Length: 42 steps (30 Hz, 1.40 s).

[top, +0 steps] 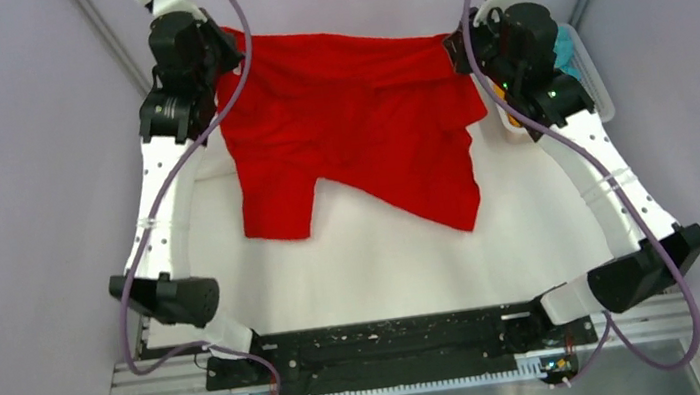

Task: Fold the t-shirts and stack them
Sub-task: Flatten out the tshirt

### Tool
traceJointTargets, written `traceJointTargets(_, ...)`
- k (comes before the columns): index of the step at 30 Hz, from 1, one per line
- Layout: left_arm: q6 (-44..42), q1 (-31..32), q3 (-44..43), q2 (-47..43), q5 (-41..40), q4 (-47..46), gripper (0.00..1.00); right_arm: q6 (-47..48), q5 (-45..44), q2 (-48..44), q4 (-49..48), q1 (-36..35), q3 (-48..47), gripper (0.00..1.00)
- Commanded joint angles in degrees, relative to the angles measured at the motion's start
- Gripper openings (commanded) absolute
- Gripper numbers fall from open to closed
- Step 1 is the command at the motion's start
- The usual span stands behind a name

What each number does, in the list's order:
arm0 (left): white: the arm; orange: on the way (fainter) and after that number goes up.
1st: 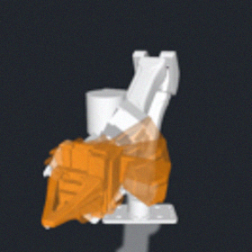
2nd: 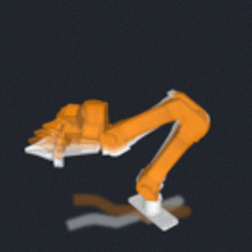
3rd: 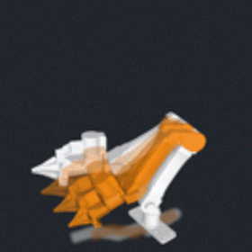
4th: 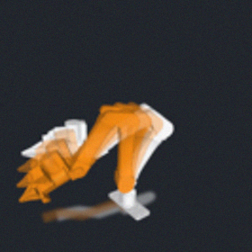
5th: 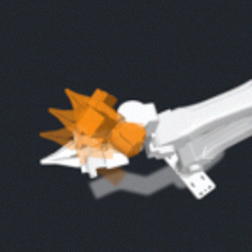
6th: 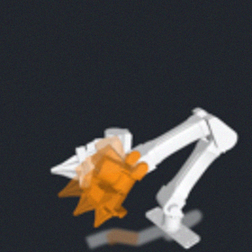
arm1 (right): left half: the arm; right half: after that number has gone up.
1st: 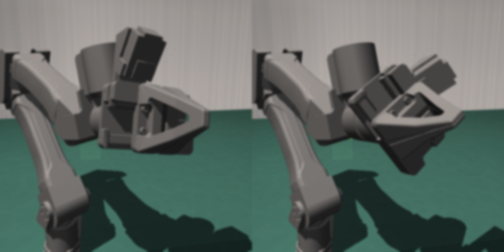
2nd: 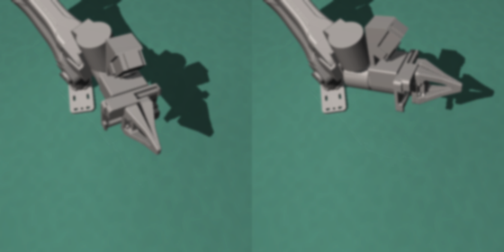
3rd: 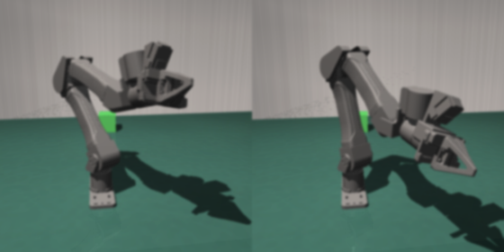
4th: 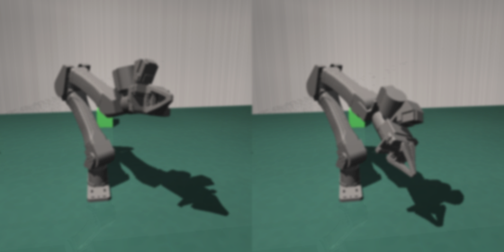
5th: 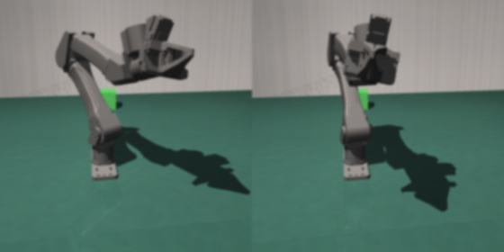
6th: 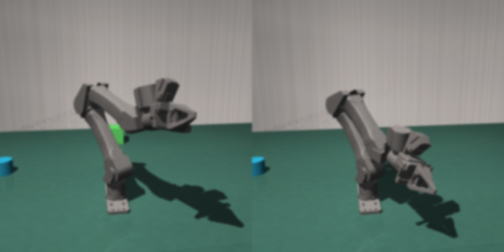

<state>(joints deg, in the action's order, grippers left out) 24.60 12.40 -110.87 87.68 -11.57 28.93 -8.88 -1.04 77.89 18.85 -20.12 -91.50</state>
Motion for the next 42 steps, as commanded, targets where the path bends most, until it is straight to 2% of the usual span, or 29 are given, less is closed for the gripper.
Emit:
traceJointTargets(1, -3.6, -0.8, -20.1, 6.1, 2.4, 3.5, 0.0, 4.5, -1.6, 1.8, -1.7, 2.4, -12.9, 0.0)
traceJointTargets(4, -4.4, -1.0, -23.0, 6.1, 2.4, 2.8, 0.0, 5.5, -1.5, 2.5, 1.0, 2.5, -17.7, 0.0)
traceJointTargets(7, -5.2, -1.1, -17.6, 2.1, 0.7, 1.4, 0.0, 6.4, -0.6, -0.1, 2.8, 2.6, -15.6, 0.0)
traceJointTargets(10, -5.6, -1.2, -2.3, -5.2, -0.1, -3.3, 0.0, 5.5, 0.6, -6.2, 1.0, 2.5, -4.8, 0.0)
traceJointTargets(13, -5.0, -1.2, 13.3, -11.0, -1.4, -5.7, 0.0, 1.1, 4.2, -12.0, 1.1, 2.5, 10.5, 0.0)
traceJointTargets(18, -0.8, -1.2, 35.5, -14.9, -3.0, -4.5, 0.0, -7.6, 5.9, -16.6, 9.2, 2.5, 26.2, 0.0)
traceJointTargets(21, -0.2, -1.3, 40.4, -11.4, -4.5, -6.3, 0.0, -9.1, 3.7, -15.5, 8.3, 2.5, 31.4, 0.01)
traceJointTargets(26, 2.9, -1.7, 34.0, 6.1, -6.4, -3.2, 0.0, -9.2, 1.6, -1.2, 7.1, 2.6, 31.1, 0.08)
traceJointTargets(27, 3.6, -1.8, 31.8, 9.9, -7.2, -0.3, 0.06, -9.3, 1.3, 2.6, 7.5, 2.6, 30.0, 0.18)
traceJointTargets(28, 4.8, -1.8, 29.4, 13.2, -7.9, 1.9, 0.16, -9.6, 1.2, 5.7, 7.7, 2.5, 29.3, 0.24)
traceJointTargets(29, 5.4, -1.8, 27.6, 16.0, -8.1, 3.1, 0.3, -9.9, -1.0, 8.7, 7.6, 2.5, 28.6, 0.38)
traceJointTargets(30, 5.6, -1.9, 26.3, 17.9, -7.5, 3.2, 0.42, -10.3, -3.2, 10.9, 7.3, 2.6, 27.7, 0.44)
traceJointTargets(31, 5.3, -1.9, 25.5, 19.1, -5.9, 2.3, 0.5, -10.9, -5.6, 12.7, 7.1, 2.6, 26.9, 0.5)
traceJointTargets(32, 5.0, -1.9, 24.9, 19.6, -4.3, 1.7, 0.54, -11.6, -8.2, 13.7, 7.1, 2.6, 26.1, 0.58)
traceJointTargets(33, 4.8, -1.9, 24.3, 19.6, -2.4, 1.8, 0.85, -12.5, -10.3, 14.1, 7.2, 2.6, 25.6, 0.74)
traceJointTargets(34, 4.9, -1.9, 23.6, 19.3, -0.1, 2.9, 0.97, -13.4, -11.6, 13.7, 7.4, 2.6, 25.5, 0.93)
traceJointTargets(35, 4.9, -1.8, 24.0, 18.0, 1.6, 3.1, 0.98, -14.1, -12.0, 12.4, 7.4, 2.6, 26.0, 0.98)
traceJointTargets(37, 5.9, -1.7, 27.5, 14.0, 2.1, 2.9, 0.99, -15.8, -12.3, 8.9, 6.9, 2.6, 28.5, 0.99)
traceJointTargets(42, 12.2, -1.6, 49.9, -4.1, 4.6, -2.4, 0.99, -22.4, -15.2, -4.9, 3.5, 2.6, 42.1, 0.99)
